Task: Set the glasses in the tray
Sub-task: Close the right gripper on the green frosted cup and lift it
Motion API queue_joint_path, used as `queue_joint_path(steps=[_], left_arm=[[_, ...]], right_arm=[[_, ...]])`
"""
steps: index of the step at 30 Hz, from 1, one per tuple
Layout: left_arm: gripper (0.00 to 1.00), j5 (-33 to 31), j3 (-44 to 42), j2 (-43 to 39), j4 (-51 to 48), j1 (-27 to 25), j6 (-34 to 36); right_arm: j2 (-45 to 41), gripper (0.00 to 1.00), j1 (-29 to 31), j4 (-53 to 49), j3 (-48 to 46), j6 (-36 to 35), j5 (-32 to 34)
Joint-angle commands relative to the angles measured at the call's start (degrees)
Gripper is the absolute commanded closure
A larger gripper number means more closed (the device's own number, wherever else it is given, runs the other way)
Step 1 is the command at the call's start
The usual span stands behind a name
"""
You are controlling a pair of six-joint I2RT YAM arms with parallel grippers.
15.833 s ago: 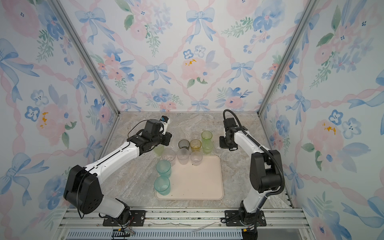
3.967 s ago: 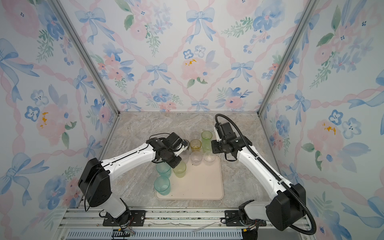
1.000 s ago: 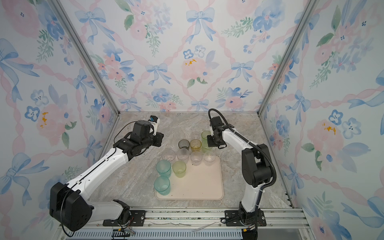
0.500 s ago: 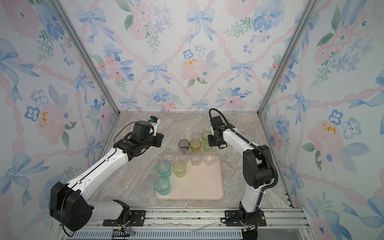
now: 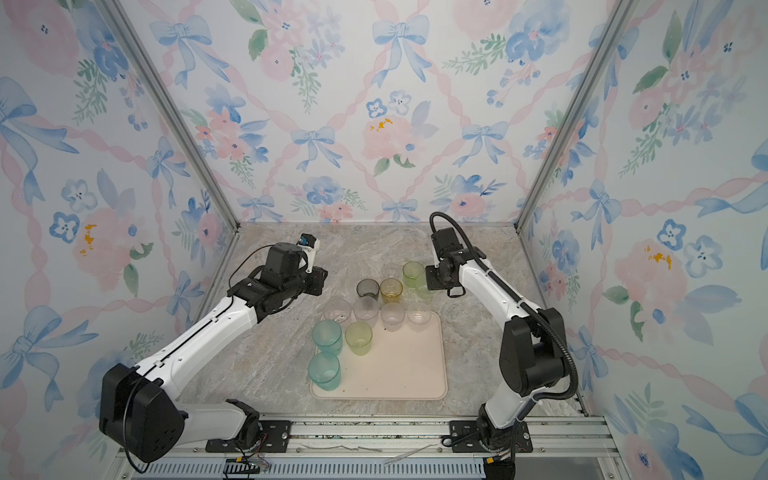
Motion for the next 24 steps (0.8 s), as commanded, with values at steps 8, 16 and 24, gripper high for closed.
queue_joint_path(steps=[8,16,24], left_arm=[[0.72,0.73,-1.42,0.17,1.29,0.39,0.66],[0.72,1.32,-0.74,0.72,1.60,0.54,0.58],[0.72,1.63,0.19,1.58,1.60,0.52,0.84]], right_arm=[[-13.71,0.99,1.84,-4.26,-1.18,-1.60,-0.42],[-17.91,0.99,13.55,-10.56,-1.37,-3.38,1.04],[-19.17,0.98,23.79,-12.86,-5.63,0.01,-0.19]])
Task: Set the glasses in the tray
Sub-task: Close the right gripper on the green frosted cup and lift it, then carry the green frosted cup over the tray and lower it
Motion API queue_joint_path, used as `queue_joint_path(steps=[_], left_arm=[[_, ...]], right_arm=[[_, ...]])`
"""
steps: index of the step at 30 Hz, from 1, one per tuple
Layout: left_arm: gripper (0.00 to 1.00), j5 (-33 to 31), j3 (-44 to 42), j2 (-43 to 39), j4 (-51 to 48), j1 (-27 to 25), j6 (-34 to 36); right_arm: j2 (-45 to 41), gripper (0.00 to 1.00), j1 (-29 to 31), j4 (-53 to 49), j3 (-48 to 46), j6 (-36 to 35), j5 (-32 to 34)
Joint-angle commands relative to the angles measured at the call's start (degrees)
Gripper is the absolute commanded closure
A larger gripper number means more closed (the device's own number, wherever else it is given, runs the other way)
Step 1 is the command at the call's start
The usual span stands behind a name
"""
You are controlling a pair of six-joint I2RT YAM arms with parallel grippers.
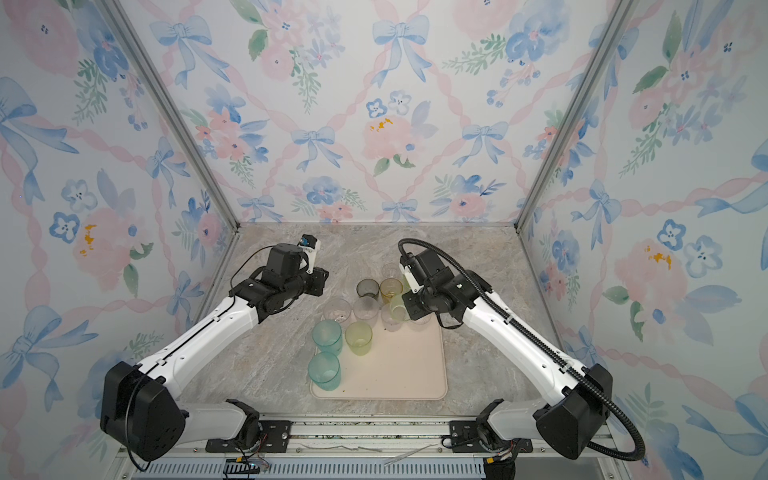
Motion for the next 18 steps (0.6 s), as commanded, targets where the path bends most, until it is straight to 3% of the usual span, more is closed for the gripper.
queue_joint_path(steps=[1,18], left_arm=[[0.72,0.97,1.04,1.05,0.27,0.46,0.84],[0.72,1.60,1.51,1.45,0.27,0.52,1.10]], right_arm=[[-0.83,0.98,3.05,-2.18,-2.45,2.46,-0.95],[7.76,0.99,6.66,4.08,-7.83,5.76,-4.03]])
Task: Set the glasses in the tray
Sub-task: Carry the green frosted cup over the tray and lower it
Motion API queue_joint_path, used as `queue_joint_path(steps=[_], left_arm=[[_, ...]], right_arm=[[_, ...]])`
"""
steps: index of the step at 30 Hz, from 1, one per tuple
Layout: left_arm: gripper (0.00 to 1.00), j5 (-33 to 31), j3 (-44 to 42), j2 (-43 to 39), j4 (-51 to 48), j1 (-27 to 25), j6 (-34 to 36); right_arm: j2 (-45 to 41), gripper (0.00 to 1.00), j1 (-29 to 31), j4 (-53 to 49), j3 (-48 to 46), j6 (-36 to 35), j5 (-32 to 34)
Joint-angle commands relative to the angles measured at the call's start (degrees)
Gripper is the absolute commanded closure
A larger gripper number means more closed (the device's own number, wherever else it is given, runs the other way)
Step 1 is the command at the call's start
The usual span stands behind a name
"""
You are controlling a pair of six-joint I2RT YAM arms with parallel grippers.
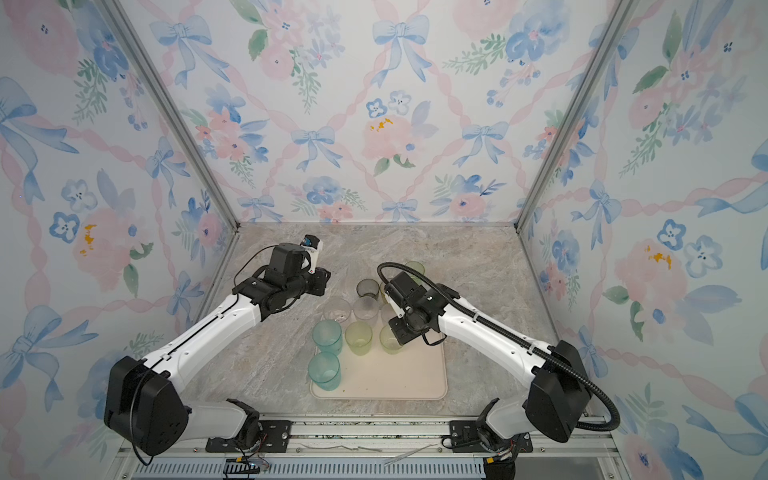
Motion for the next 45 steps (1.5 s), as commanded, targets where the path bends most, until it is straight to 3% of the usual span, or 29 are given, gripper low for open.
queue_joint_path(steps=[1,34,45], left_arm=[[0.72,0.66,1.04,0.27,0.07,0.54,1.08],[0.71,0.59,0.88,0.99,0.05,0.98,1.96],[0.69,0.77,1.08,1.06,-0.06,1.00,1.78]], right_arm=[[1.70,0.98,0.67,2.19,-0.64,1.00,-1.05],[9.83,0.97,-1.16,7.16,-0.02,0.40,-1.13],[9.37,0.89,-2.10,7.81,-0.99,0.58,-1.23]])
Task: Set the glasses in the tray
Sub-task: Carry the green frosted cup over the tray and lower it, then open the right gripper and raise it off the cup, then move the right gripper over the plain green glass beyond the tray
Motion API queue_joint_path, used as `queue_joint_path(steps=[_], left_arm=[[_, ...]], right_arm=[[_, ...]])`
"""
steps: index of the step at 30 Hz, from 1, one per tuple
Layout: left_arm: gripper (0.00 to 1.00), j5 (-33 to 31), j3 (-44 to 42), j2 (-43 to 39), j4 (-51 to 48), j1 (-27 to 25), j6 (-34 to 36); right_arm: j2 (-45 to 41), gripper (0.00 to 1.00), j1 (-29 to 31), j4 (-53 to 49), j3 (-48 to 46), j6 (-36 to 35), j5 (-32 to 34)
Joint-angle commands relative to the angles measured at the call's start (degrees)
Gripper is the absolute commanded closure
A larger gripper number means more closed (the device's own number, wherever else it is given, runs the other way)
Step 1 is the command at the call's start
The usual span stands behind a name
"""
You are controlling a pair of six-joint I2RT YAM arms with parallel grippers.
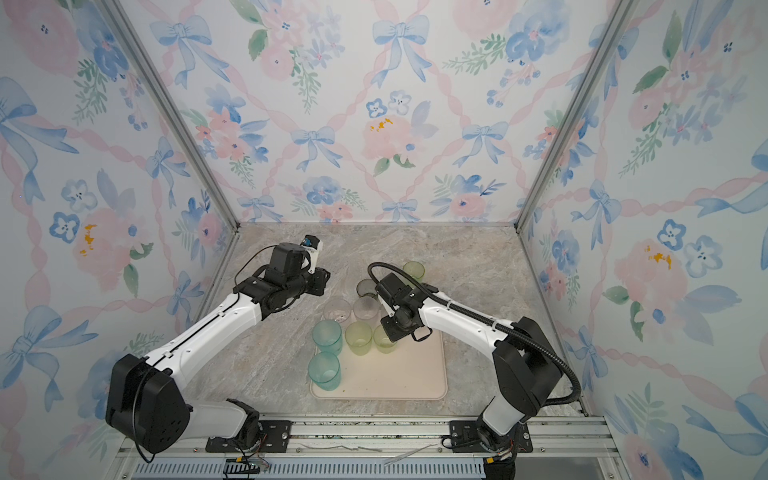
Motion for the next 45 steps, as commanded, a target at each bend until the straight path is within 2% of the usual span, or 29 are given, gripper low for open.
queue_joint_path(steps=[1,14,23,30,35,39,45], left_arm=[[0.69,0.72,1.10,0.38,-0.06,0.42,0.85],[0.67,1.80,1.83,0.73,-0.12,0.52,0.67],[0.69,4.37,5.60,3.16,-1.16,0.35,1.50],[0.69,4.81,9.80,6.03,-2.28,-1.13,2.60],[0.69,3.15,11.96,9.01,-2.67,-3.50,2.63],[0.70,0.38,12.60,11.73,-2.52,-6.17,1.61],[0.71,-0.66,12.12,12.52,-2.48,-6.53,0.58]], right_arm=[[-0.26,0.88,-0.80,0.20,-0.75,0.33,-0.53],[-2.56,0.70,-1.06,-0.66,-0.74,0.15,-0.63],[-11.08,0.61,-4.54,-2.74,1.11,-1.15,-1.67],[-16.92,0.58,-12.85,-2.59,1.38,-1.00,0.52],[-17.71,0.58,-17.87,-0.63,1.60,-0.55,1.62],[-15.17,0.60,-20.97,0.70,3.62,-0.65,3.01],[-7.35,0.64,-24.12,1.98,8.47,-2.33,2.80]])
